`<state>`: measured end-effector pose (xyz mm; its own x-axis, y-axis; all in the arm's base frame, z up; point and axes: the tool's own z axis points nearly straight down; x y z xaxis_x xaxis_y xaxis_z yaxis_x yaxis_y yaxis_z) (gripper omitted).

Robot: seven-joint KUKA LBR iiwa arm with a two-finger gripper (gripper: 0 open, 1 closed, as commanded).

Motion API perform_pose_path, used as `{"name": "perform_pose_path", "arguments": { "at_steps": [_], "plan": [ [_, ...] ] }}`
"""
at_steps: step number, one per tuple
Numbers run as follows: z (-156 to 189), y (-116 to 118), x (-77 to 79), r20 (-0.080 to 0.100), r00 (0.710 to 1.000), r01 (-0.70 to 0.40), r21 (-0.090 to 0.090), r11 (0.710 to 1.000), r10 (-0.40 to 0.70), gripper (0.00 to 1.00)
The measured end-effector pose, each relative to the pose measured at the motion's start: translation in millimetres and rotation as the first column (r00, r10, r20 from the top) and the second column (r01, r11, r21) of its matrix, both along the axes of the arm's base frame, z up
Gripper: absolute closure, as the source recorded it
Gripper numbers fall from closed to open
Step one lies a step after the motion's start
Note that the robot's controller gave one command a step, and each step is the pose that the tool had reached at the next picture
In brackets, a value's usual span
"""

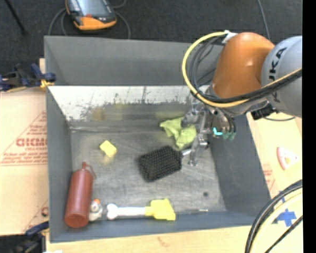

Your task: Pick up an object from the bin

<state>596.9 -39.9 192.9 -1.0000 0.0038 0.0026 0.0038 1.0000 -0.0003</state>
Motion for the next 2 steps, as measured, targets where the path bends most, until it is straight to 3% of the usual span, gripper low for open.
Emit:
{"name": "perform_pose_path", "arguments": {
  "at_steps": [1,2],
  "plan": [
    [4.1,-0.1,1.7,0.008,1.0,-0.001,-0.001,1.0,0.001,0.0],
    [-48.0,16.0,-9.4,0.009,0.993,-0.119,-0.002,0.993,0.119,0.0]
  ]
}}
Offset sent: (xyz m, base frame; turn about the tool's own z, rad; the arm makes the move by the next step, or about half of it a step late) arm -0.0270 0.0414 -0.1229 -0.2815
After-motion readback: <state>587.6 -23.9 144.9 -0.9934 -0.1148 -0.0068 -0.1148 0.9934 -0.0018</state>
